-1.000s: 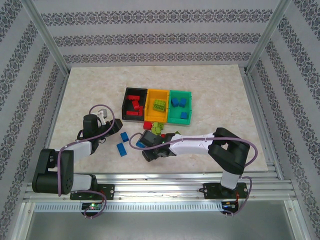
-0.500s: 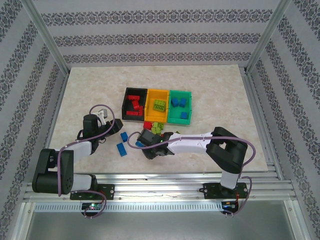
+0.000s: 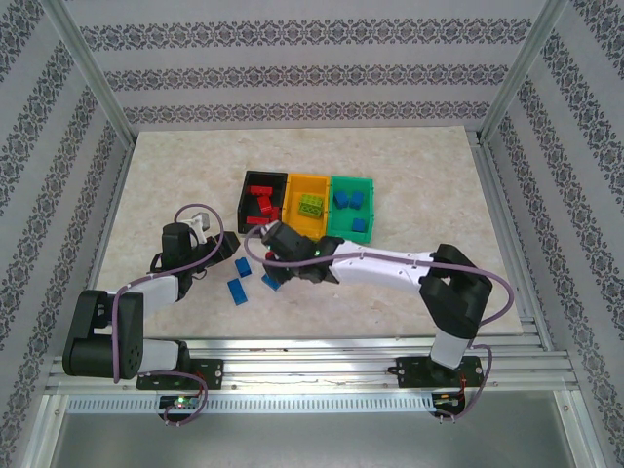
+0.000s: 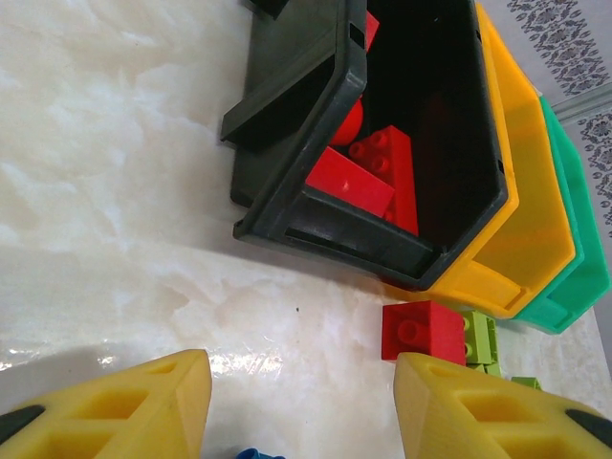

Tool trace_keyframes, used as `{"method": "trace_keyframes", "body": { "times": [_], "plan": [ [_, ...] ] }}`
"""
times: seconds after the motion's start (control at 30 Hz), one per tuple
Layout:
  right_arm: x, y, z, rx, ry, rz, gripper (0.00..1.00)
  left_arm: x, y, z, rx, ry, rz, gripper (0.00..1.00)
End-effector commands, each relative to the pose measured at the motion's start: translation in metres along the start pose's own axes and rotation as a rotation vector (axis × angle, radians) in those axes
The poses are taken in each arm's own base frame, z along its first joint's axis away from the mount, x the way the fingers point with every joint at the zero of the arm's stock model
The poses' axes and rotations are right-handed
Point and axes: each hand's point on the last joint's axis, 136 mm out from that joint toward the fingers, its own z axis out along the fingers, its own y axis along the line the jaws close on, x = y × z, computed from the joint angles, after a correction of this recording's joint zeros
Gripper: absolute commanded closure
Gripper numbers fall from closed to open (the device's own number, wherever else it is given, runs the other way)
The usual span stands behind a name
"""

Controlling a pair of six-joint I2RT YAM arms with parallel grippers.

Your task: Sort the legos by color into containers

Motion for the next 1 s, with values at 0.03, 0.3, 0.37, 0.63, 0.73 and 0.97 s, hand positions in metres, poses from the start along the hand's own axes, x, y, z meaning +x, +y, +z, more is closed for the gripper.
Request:
{"method": "trace_keyframes", "body": {
  "times": [0.03, 0.3, 0.37, 0.63, 0.73, 0.97],
  "plan": [
    [-0.048, -0.012, 0.009, -0.011, -0.066, 0.034, 0.69, -0.018, -0.011, -0.002, 0.039, -0.049, 0.017, 0.47],
    [-0.107, -0.04, 0.048, -0.044, -0.084, 0.112, 0.68, -0.015, -0.009, 0.002, 0.044, -0.039, 0.008, 0.47],
    [-0.119, -0.049, 0.054, -0.048, -0.084, 0.13, 0.66, -0.015, -0.007, 0.002, 0.035, -0.039, 0.007, 0.47],
    [-0.127, -0.05, 0.041, -0.092, -0.123, 0.131, 0.49, -0.014, -0.006, 0.006, 0.042, -0.026, -0.001, 0.47],
    [-0.114, -0.045, 0.028, -0.093, -0.136, 0.106, 0.49, -0.013, -0.006, 0.006, 0.042, -0.024, -0.003, 0.47],
    [-0.057, -0.031, -0.014, -0.176, -0.192, 0.083, 0.49, -0.015, -0.01, 0.004, 0.054, -0.03, 0.004, 0.47]
  ]
}}
